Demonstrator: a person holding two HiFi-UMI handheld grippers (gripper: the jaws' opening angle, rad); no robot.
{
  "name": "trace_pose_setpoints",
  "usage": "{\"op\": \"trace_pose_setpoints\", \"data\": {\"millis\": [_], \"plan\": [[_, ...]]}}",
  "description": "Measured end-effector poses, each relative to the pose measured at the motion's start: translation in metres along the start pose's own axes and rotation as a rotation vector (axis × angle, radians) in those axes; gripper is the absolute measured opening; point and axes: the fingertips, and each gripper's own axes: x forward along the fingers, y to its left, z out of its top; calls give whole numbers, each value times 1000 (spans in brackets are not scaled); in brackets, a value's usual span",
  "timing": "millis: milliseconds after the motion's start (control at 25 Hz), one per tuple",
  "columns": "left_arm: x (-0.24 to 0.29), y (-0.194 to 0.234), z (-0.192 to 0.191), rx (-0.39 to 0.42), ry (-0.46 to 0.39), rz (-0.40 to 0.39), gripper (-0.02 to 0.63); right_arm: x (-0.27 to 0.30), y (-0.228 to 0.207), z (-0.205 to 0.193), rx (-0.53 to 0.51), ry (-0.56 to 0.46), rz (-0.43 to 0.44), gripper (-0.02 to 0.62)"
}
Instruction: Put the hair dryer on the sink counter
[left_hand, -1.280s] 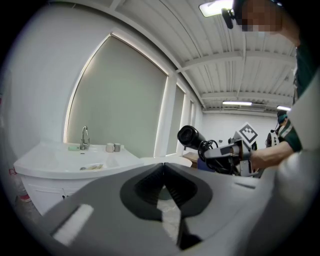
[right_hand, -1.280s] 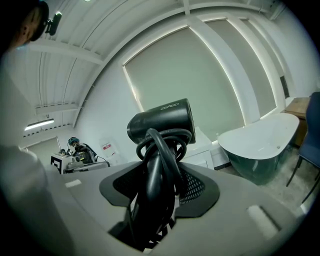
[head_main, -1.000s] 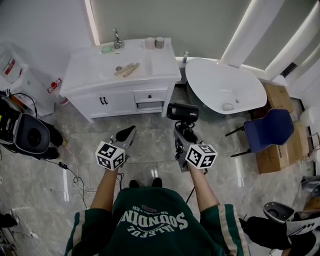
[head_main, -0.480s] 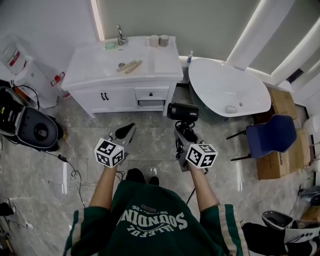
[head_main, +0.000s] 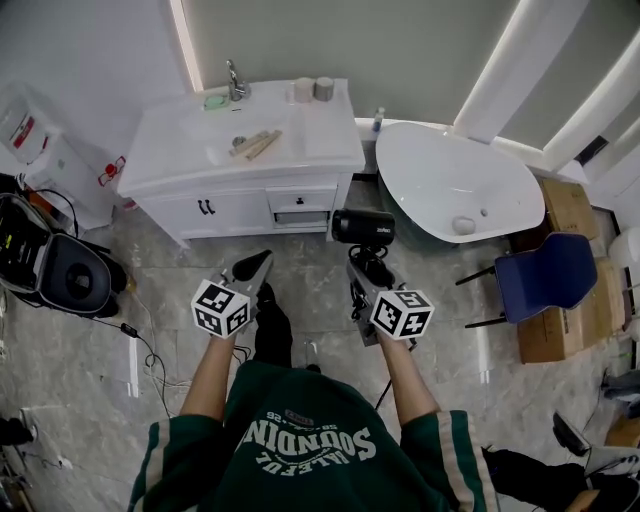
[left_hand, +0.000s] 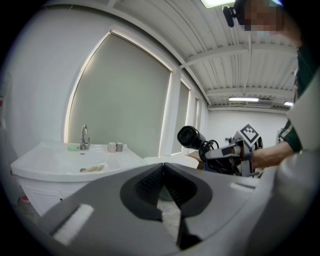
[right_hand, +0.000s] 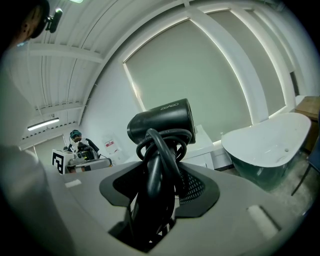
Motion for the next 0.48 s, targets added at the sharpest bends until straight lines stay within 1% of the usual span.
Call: {"op": "trace_pose_setpoints", "data": {"millis": [200, 480], "plan": [[31, 42, 2, -6, 15, -12, 52, 44, -16, 9, -17, 15, -28, 193], [91, 131, 19, -23, 28, -30, 52, 146, -30, 41, 3, 30, -19, 193]]}}
